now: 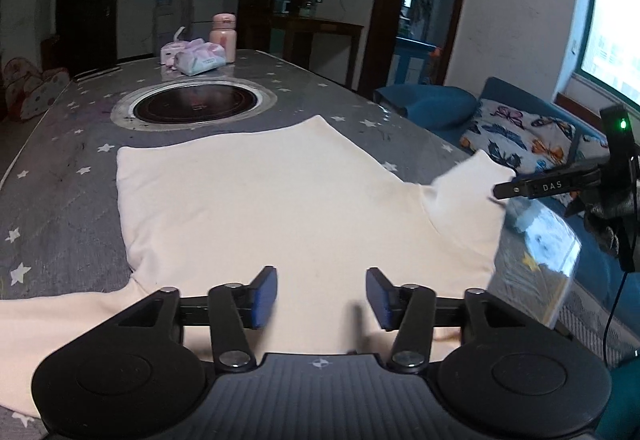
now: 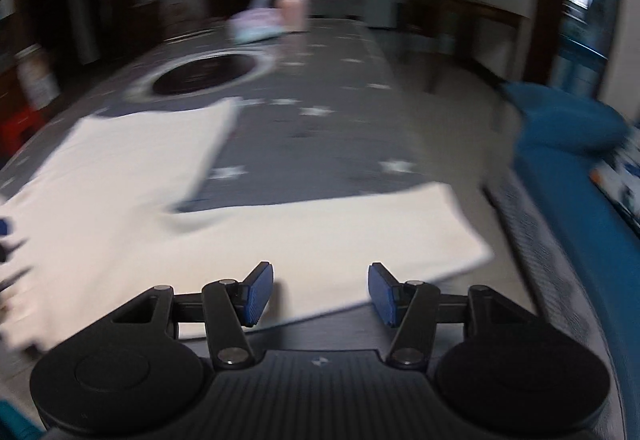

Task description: Fold clothes

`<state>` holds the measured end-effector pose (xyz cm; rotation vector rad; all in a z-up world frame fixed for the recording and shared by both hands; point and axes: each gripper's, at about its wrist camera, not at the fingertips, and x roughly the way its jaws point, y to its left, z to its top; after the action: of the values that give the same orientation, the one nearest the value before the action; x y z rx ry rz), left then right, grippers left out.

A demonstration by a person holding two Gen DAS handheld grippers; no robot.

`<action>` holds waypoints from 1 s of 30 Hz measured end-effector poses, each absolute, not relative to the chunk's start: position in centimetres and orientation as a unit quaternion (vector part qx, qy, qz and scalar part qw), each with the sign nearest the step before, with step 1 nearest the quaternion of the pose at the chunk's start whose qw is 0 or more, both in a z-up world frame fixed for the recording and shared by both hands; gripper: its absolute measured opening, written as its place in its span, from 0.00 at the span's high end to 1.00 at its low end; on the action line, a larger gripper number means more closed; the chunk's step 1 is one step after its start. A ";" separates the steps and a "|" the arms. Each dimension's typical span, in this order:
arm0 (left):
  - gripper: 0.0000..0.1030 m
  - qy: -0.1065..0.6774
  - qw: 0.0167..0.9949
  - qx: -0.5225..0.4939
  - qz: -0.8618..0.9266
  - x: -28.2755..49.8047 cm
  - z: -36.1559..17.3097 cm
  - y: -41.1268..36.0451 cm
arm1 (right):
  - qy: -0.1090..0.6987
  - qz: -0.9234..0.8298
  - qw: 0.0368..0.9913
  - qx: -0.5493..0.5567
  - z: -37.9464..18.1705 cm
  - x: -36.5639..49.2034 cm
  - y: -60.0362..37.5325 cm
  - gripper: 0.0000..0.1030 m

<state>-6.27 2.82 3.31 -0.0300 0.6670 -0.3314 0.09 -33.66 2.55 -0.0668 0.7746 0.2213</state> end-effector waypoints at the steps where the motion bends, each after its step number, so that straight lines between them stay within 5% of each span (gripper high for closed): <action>1: 0.44 0.327 0.931 -0.017 -0.160 -6.1 3.3 2.8 | 0.377 0.091 0.921 -0.025 2.3 0.5 -34.4 0.48; 11: 0.33 0.331 0.931 -0.021 -0.151 -5.3 3.2 2.2 | 0.376 0.005 0.922 0.095 0.2 3.1 -40.7 0.52; 21: 0.30 0.338 0.929 -0.026 -0.152 -5.0 2.9 1.6 | 0.347 0.011 0.925 0.154 0.0 2.0 -42.9 0.94; 30: 0.28 0.341 0.928 -0.031 -0.146 -4.7 2.8 1.5 | 0.295 0.108 0.939 0.140 5.4 0.1 -40.1 0.95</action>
<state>-4.75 1.50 2.81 -0.0634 0.6991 -0.2990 0.07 -40.06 5.35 0.2850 0.6024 0.2212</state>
